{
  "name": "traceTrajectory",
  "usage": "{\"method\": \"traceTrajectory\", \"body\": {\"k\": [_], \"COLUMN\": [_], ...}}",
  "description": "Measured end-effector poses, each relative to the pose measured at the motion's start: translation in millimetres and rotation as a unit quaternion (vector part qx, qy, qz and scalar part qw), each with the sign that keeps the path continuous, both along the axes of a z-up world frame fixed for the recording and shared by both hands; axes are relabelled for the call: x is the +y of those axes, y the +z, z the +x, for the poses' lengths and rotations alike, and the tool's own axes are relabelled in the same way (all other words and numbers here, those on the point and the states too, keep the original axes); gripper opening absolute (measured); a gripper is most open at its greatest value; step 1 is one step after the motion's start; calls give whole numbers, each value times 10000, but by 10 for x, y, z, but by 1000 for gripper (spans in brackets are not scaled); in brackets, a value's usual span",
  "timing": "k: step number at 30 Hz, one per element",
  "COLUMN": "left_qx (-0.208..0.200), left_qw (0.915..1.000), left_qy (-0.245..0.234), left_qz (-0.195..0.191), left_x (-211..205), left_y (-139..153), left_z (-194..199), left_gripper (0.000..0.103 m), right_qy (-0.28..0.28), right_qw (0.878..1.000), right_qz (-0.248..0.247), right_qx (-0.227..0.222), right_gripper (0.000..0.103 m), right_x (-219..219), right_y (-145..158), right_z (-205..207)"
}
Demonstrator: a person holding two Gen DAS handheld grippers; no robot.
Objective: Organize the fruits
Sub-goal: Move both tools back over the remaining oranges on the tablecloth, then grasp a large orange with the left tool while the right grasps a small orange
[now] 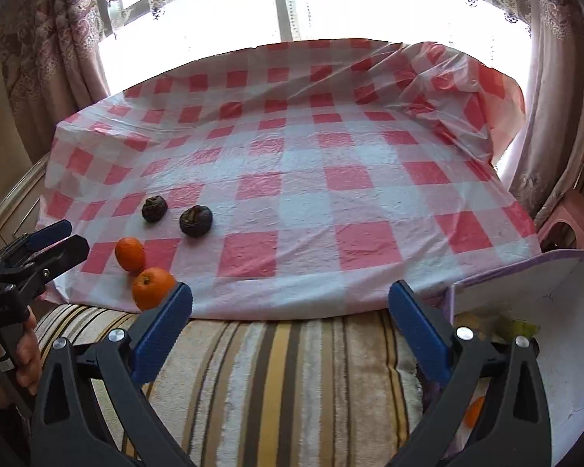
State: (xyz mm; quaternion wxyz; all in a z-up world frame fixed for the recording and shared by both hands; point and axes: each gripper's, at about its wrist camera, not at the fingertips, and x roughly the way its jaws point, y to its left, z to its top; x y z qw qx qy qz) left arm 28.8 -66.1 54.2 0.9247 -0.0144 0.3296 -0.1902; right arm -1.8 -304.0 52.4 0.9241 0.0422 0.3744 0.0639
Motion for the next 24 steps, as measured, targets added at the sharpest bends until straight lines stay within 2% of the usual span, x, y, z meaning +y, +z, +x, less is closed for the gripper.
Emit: {"method": "traceTrajectory", "body": {"k": [4,7,15,22,24], "left_qx": [294,562,999,1319,1377], "left_qw": [9993,9980,9943,9893,9881], "left_qy": [100,81,-126,-138,-157], "left_qz": [-189,-282,-363,-616,-663], "left_x": [197,231,194,240,240], "left_y": [-100,-181,-353,-490,-517], "left_z": [62,135,303,484,520], "left_gripper": [95,80,66,65,61], "right_qy": [464,719,1048,1271,1268], "right_qw": [9988,9971,9933,9896,9895], "right_qz": [-21,-109,-258,-359,-304], "right_qx": [148,226,424,569,622], "right_gripper": [101,101,101,98,93], "right_x": [343,567,893,1064,1067], "right_y": [-45,-83,-207,-323,-351], "right_z": [79,136,253,349,382]}}
